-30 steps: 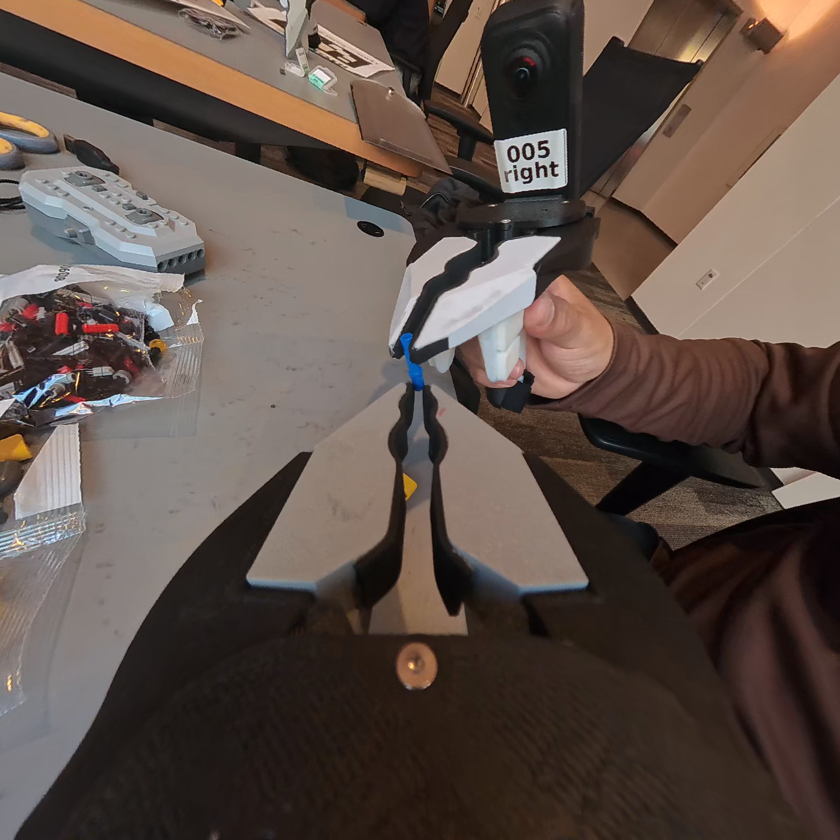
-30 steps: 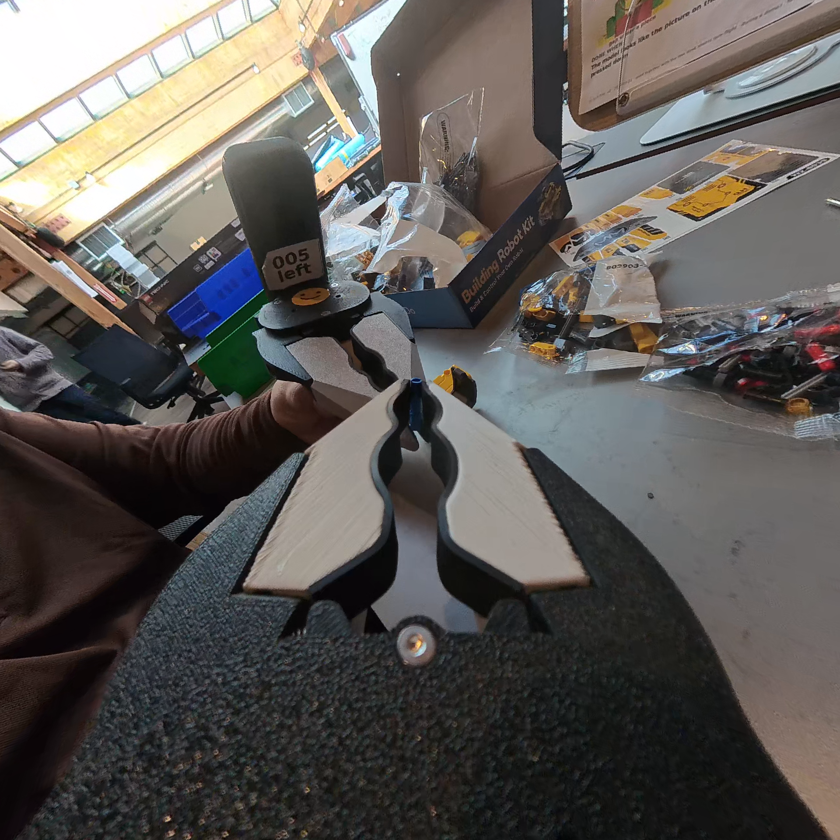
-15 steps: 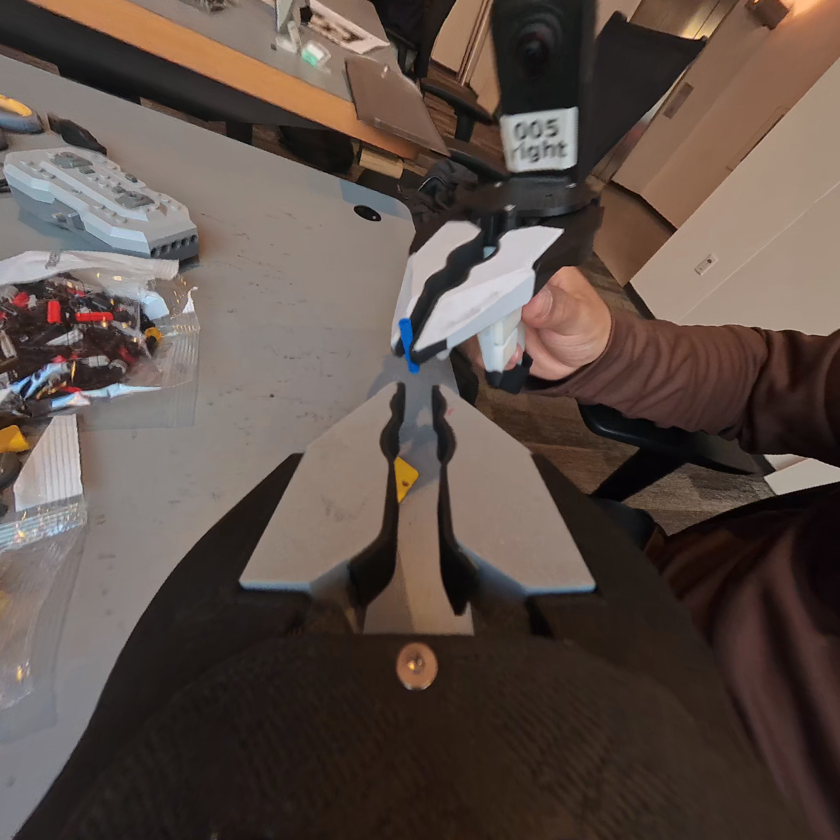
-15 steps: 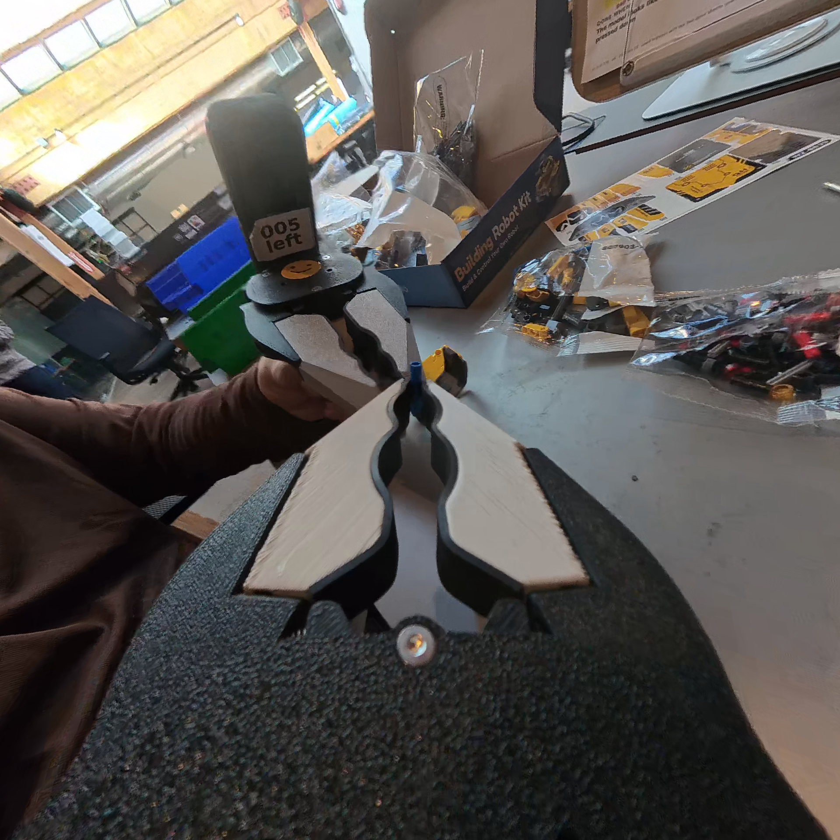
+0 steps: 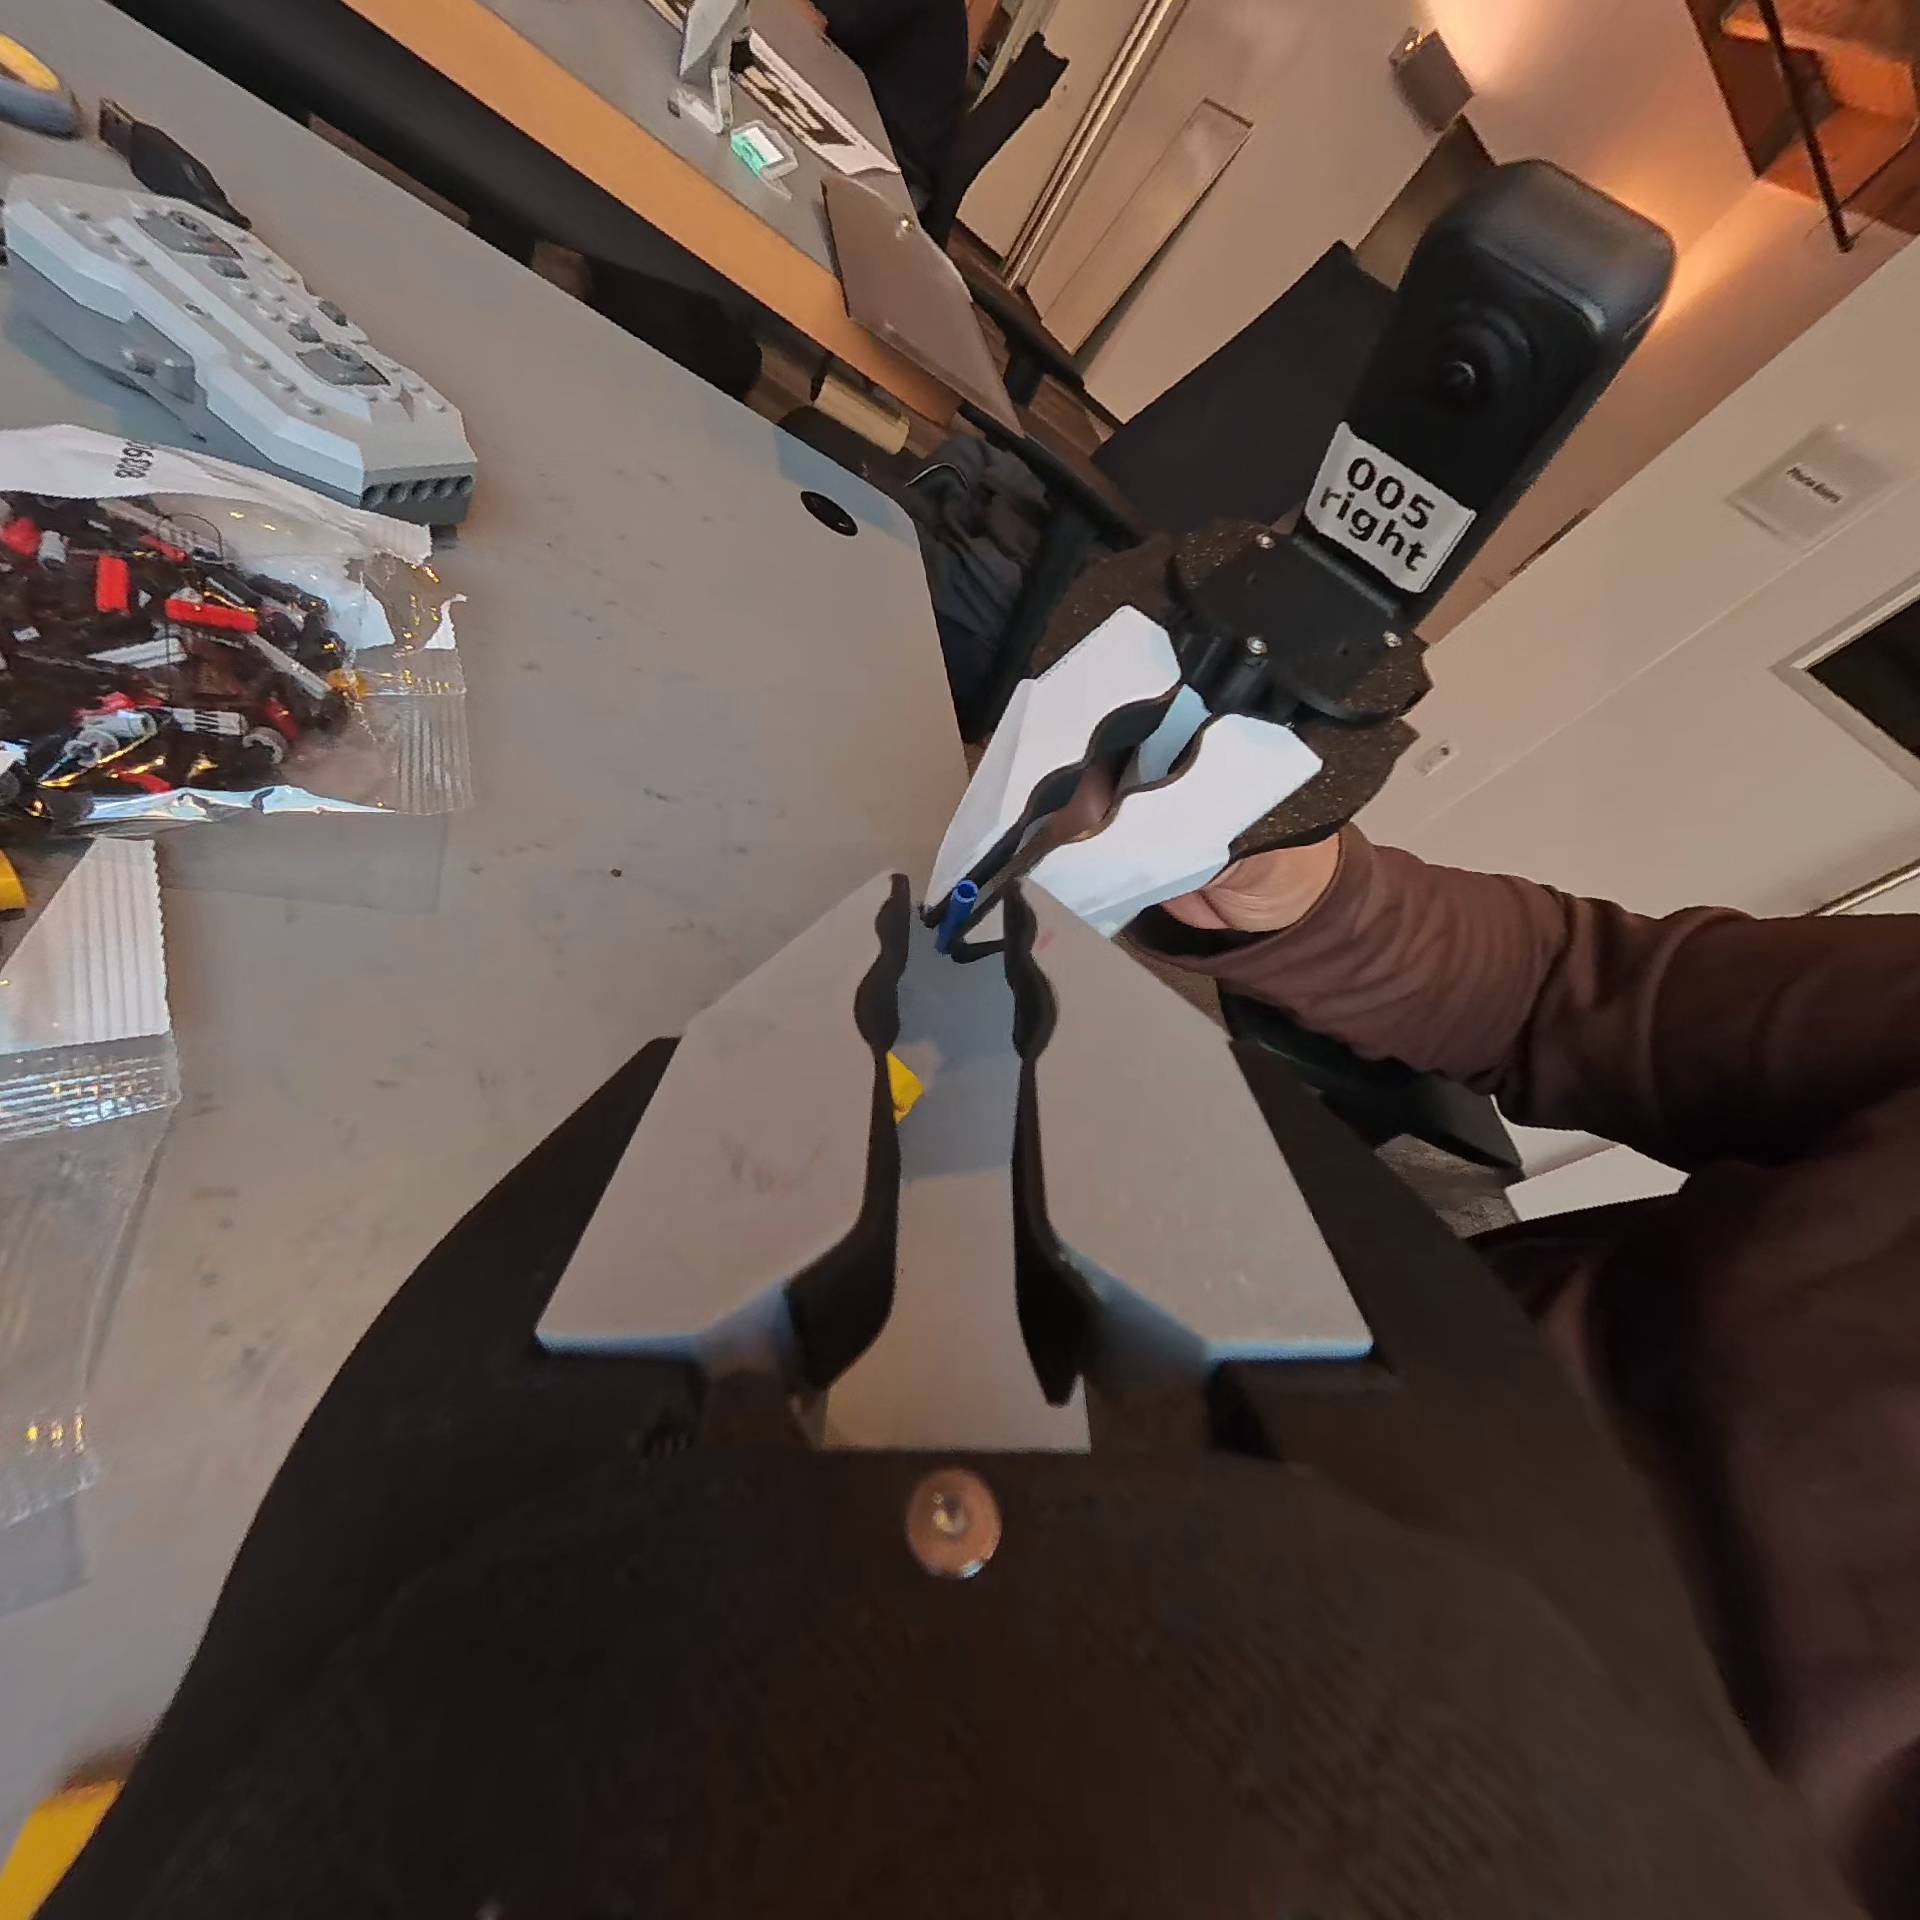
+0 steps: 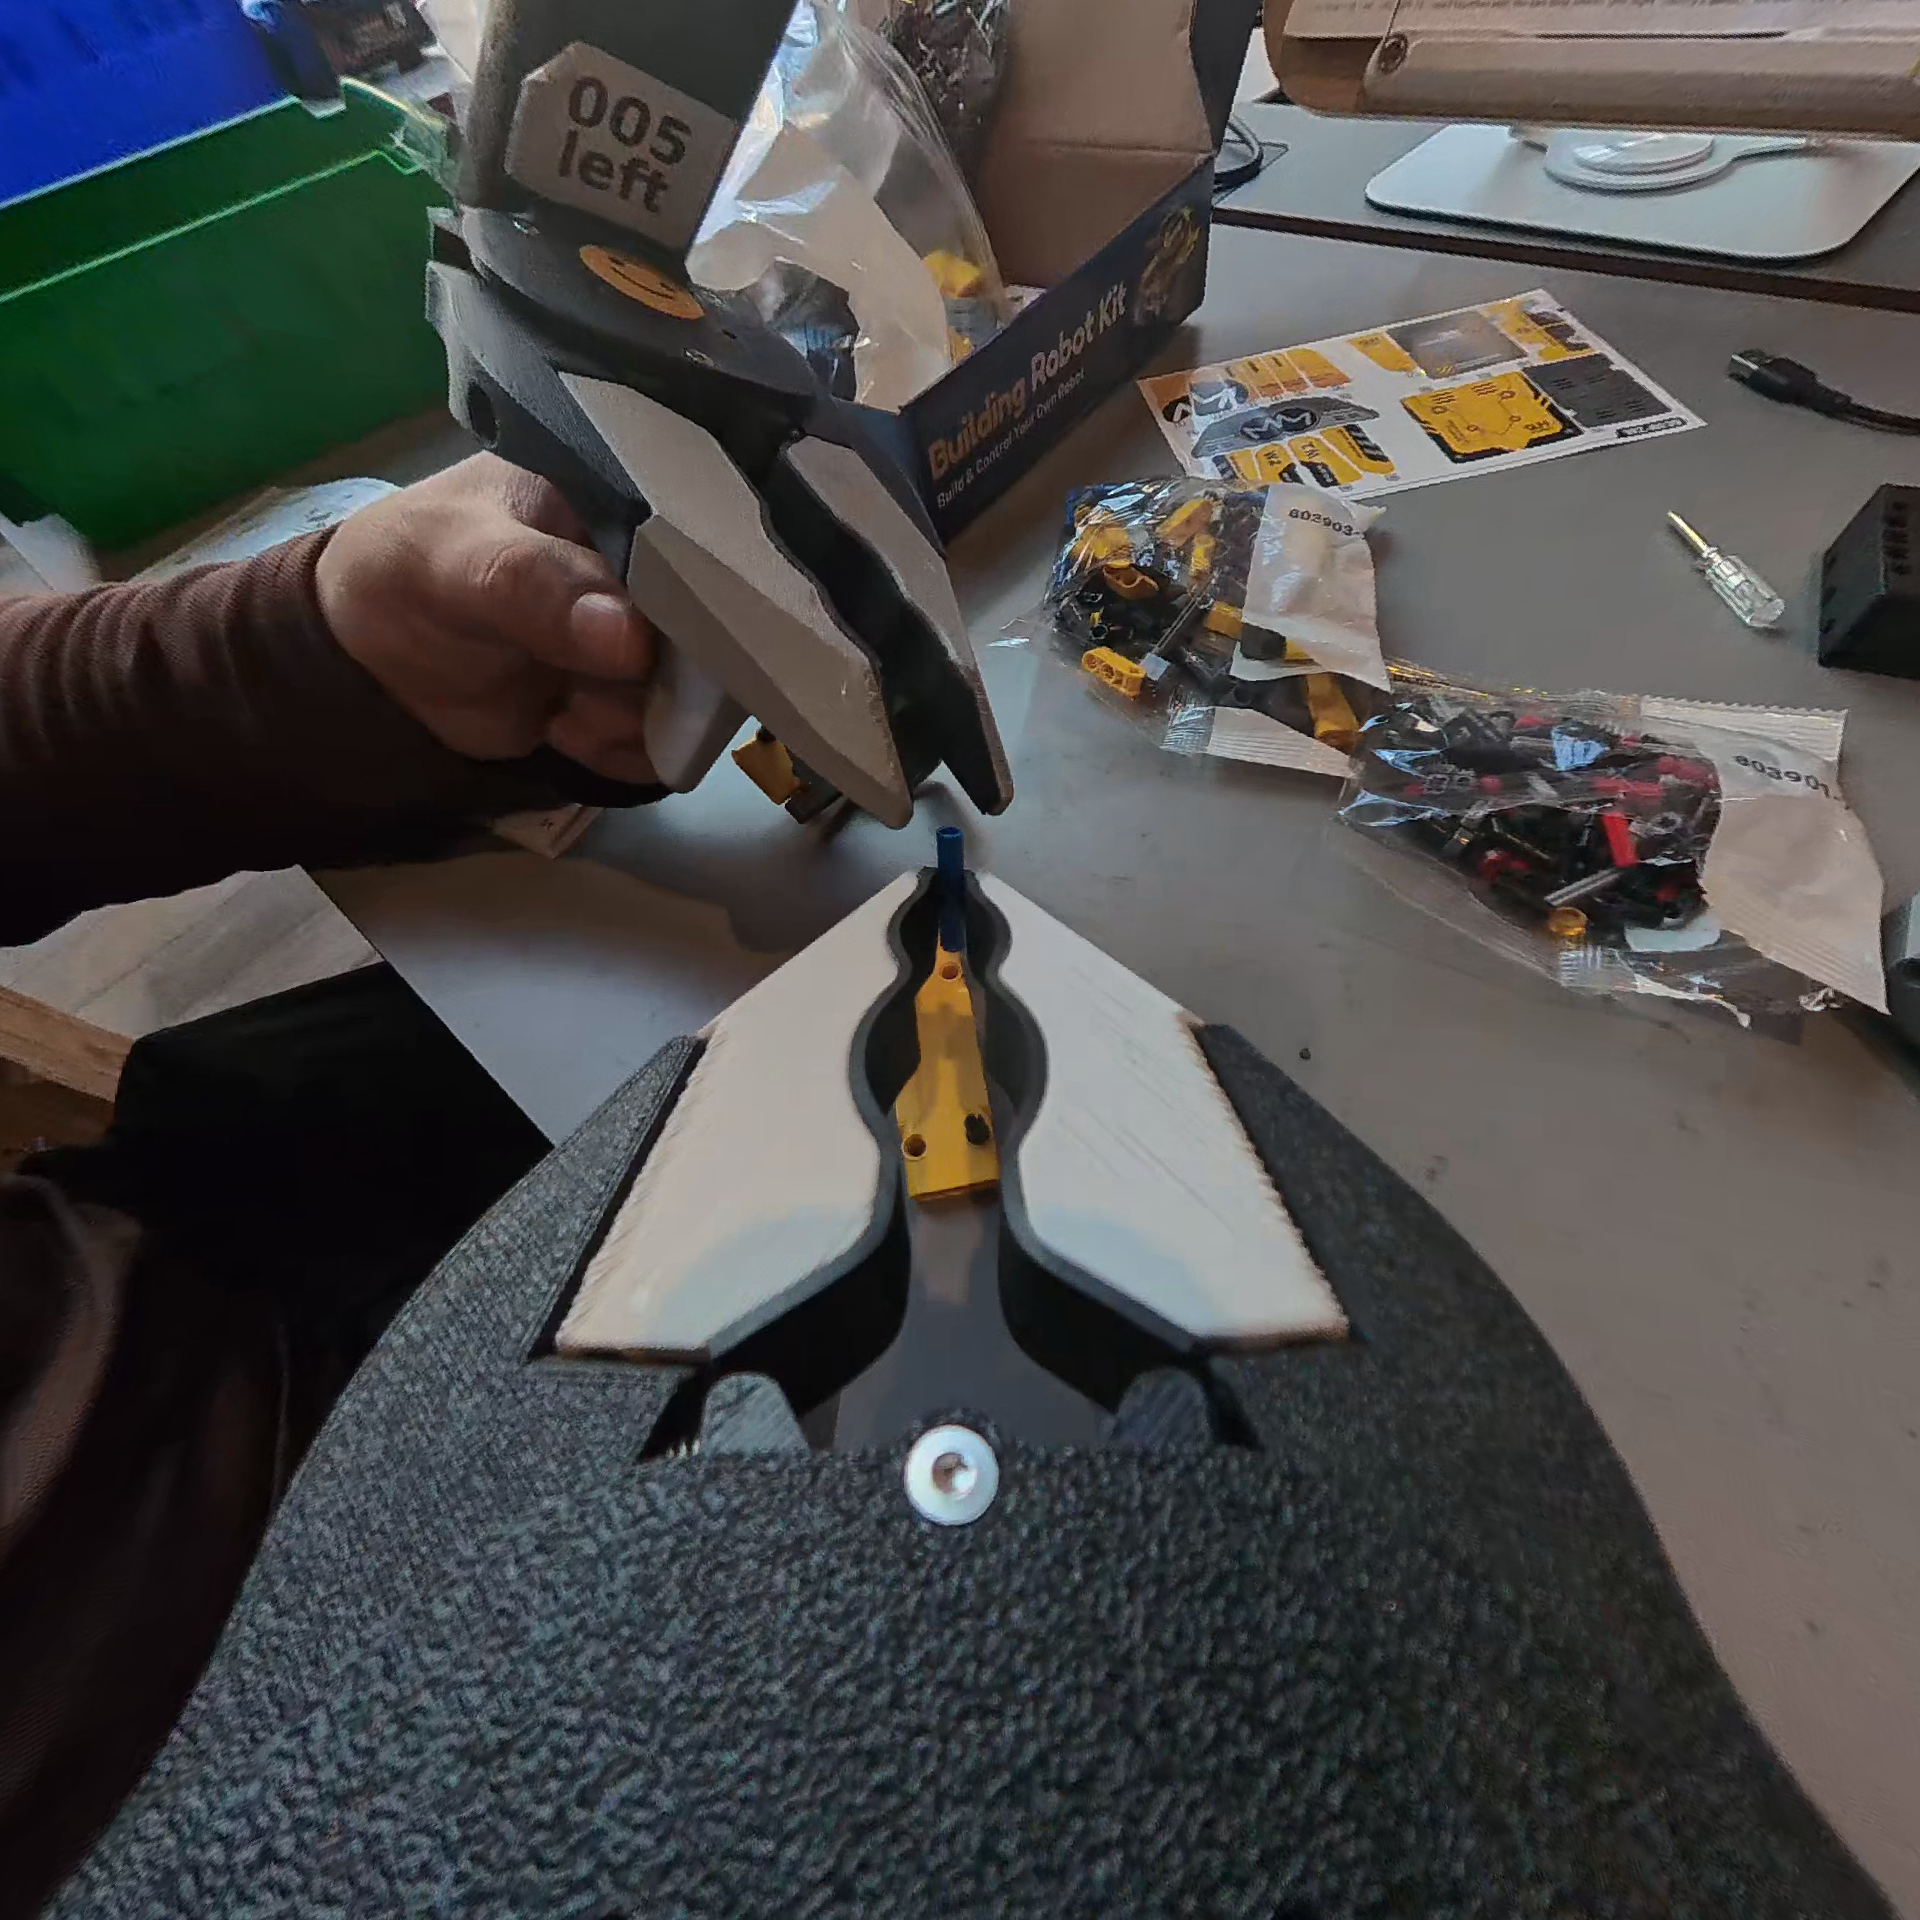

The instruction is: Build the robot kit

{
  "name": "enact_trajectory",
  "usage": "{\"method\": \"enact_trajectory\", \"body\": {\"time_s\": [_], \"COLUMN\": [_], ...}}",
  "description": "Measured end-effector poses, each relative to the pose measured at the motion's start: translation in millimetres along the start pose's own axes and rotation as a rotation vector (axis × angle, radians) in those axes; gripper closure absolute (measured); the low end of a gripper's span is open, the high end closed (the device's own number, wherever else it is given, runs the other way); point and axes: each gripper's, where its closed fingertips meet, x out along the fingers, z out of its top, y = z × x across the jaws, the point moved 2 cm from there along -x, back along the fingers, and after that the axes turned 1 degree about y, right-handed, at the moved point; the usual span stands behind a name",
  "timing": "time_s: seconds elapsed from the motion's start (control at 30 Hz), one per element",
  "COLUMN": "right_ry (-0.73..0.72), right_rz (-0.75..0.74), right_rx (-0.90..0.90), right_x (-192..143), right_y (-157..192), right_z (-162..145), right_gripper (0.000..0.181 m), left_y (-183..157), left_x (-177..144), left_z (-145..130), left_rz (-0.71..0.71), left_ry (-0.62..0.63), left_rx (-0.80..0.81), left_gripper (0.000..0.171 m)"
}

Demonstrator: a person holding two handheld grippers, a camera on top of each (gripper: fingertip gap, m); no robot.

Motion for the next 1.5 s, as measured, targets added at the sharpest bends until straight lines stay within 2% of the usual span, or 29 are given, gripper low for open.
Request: {"method": "enact_trajectory", "body": {"time_s": [0.3,0.53,0.67,0.9,1.23,1.5], "right_ry": [0.008,-0.086,-0.079,-0.057,-0.064,-0.079], "right_rz": [0.006,-0.002,-0.078,-0.162,-0.159,-0.182], "right_rx": [-0.005,0.019,-0.056,-0.125,-0.113,-0.126], "right_x": [2,-7,-11,-12,-13,-13], "right_y": [3,4,3,3,5,4], "right_z": [-2,10,10,8,6,9], "right_gripper": [0.177,0.176,0.173,0.176,0.168,0.176], "left_y": [-1,-6,-5,-2,-3,-4], "left_x": [5,2,2,1,2,3], "left_z": [-6,4,5,7,7,8], "left_rz": [-0.006,-0.097,-0.138,-0.142,-0.163,-0.163], "left_ry": [0.037,-0.066,-0.100,-0.119,-0.121,-0.127], "left_rx": [0.003,-0.119,-0.195,-0.226,-0.238,-0.243], "left_gripper": [0.170,0.170,0.170,0.170,0.170,0.170]}}
